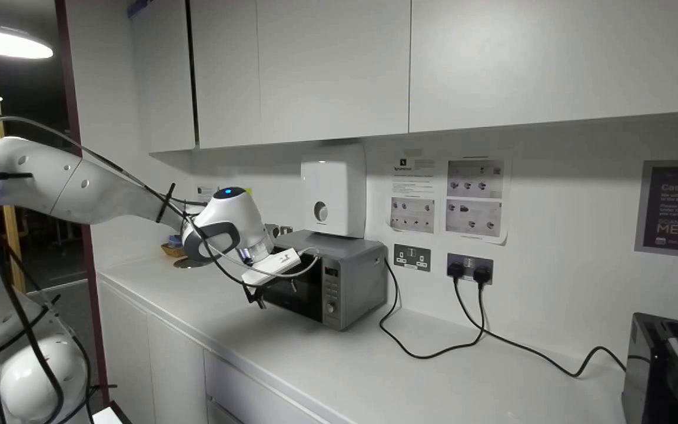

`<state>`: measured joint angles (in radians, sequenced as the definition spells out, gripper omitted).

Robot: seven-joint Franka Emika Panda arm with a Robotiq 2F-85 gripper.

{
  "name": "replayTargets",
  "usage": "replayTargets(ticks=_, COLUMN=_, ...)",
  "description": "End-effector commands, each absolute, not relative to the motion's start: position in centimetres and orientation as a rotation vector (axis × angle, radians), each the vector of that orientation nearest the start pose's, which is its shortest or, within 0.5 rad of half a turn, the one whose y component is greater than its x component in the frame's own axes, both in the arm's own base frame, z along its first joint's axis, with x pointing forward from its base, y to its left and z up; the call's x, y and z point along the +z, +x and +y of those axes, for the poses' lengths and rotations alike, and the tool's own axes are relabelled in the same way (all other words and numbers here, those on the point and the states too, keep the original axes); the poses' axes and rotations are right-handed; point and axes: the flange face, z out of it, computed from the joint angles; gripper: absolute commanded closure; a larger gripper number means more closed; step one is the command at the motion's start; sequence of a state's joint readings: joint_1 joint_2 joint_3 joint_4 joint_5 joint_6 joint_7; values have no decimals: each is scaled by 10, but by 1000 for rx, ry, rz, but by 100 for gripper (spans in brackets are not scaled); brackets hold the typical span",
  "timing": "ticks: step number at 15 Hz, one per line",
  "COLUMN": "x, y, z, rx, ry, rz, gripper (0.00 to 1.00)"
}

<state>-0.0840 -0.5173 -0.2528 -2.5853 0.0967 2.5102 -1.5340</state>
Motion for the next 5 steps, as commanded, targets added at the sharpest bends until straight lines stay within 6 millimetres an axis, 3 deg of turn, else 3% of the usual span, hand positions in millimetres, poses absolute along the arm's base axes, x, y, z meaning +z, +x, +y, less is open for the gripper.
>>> replayTargets(ticks=1, x=477, y=391, z=-141, rx=-726, ry=-2773, rz=-1718, gripper=0)
replayTargets(ticks=5, x=472, y=395, z=-142, rx=-694, ry=-2774, rz=-1749, gripper=0)
